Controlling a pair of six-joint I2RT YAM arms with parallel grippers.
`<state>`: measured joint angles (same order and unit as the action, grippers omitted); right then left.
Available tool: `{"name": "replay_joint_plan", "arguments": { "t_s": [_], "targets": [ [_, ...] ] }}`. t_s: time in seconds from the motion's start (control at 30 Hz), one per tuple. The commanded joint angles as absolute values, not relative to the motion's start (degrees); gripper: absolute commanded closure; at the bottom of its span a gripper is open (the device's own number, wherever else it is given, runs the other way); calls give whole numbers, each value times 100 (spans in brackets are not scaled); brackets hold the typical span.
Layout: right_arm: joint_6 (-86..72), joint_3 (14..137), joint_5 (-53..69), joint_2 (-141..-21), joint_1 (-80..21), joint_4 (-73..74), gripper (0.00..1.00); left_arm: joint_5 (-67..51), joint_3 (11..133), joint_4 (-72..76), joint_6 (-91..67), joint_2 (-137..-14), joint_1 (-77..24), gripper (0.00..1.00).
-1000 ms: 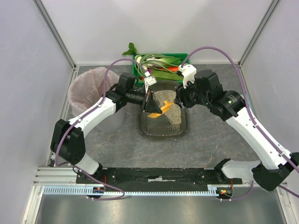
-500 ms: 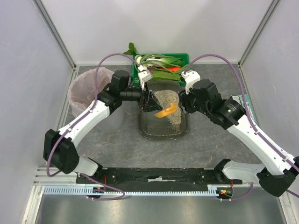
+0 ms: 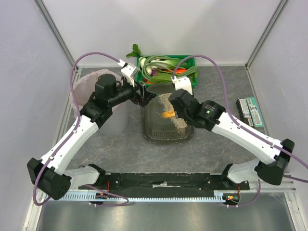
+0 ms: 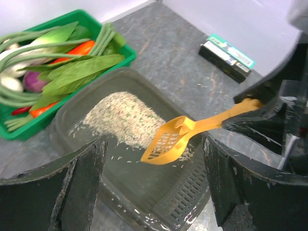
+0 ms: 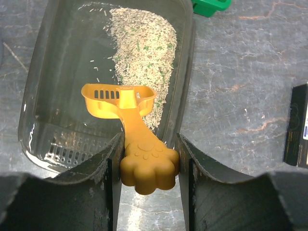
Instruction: Clean the litter box
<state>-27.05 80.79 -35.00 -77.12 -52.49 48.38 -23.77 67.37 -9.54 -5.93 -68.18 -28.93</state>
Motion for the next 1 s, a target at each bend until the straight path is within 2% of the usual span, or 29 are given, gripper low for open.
{"name": "replay_joint_plan", "arguments": {
  "t_s": [0.0, 0.27, 0.57, 0.73, 0.97],
  "targets": [
    [-3664, 8727, -4666, -8145, -5537, 5325, 100, -1390, 6794, -1125, -624, -6750, -2865, 14],
    [-4113, 9263, -4570, -8797, -5607, 5651, 100, -1301, 6803, -1169, -597, -6732, -2865, 14],
    [-4324, 9422, -4482, -9193, -5616, 6284, 100, -1415, 6803, -1160, -659, -6741, -2856, 14],
    [-4421, 9203, -4535, -9114, -5599, 6293, 100, -1406, 6803, -1169, -642, -6715, -2865, 14],
    [-4368, 9334, -4596, -9676, -5599, 6267, 100, -1389, 6812, -1195, -607, -6732, -2865, 14]
  ]
}}
